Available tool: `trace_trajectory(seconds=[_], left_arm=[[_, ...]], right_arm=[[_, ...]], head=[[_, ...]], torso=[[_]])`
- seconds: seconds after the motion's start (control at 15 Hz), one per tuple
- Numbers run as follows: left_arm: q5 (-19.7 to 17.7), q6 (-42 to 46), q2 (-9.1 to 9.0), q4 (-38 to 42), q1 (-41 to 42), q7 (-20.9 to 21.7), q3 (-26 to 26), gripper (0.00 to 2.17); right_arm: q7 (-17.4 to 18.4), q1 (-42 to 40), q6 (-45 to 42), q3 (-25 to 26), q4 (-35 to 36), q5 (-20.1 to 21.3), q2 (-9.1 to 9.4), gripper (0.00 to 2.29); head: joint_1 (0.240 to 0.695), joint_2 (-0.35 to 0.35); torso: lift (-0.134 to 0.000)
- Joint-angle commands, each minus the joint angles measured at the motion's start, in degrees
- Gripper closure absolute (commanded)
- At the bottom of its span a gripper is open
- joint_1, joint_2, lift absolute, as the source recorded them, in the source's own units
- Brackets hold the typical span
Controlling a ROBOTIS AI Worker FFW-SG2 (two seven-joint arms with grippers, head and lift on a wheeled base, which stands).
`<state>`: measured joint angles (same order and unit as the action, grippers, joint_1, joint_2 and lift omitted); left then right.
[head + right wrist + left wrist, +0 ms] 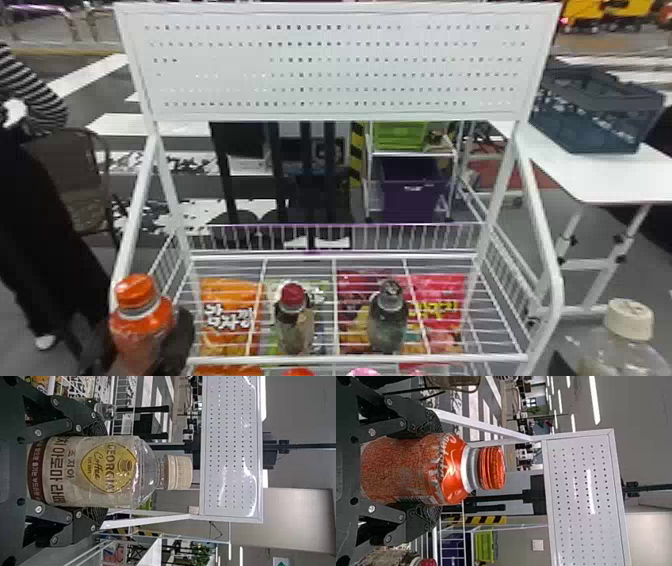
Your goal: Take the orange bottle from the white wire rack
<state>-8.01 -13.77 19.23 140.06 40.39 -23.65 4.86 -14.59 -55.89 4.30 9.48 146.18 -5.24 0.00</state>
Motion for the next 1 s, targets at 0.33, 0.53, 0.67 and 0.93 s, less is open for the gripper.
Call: trace_trajectory(seconds=[0.33,0.53,0.67,0.93], left_arm=[[-0.08,0.44,-0.42,0.30,-0.57,-0.17,0.24,2.15],[-0.08,0.27,-0.42,0.39,-0.57,-0.26,0.33,2.15],[-0.08,0.27,-0.33,0.57,-0.57,-0.26,0.24,2.15],[-0.08,0.27,-0.51,0.39,-0.75,-0.35,0.33,2.15]], right_arm=[[0.00,-0.18,-0.12,-0.07,-0.11,-0.21,0.05,0.95],[0.00,-0.18,-0.47,-0.07,-0.28,-0.21,0.05,0.95],[0.00,-0.09,-0.47,-0.07,-0.28,-0.21,0.05,0.95],[0.00,-0.27,-0.47,0.11,-0.11,-0.30,0.05,0.95]], head=[[0.499,0.000],[0.499,0.000],[0.499,0.000],[0.499,0.000]], torso=[[0.000],[0.000],[0.000],[0.000]])
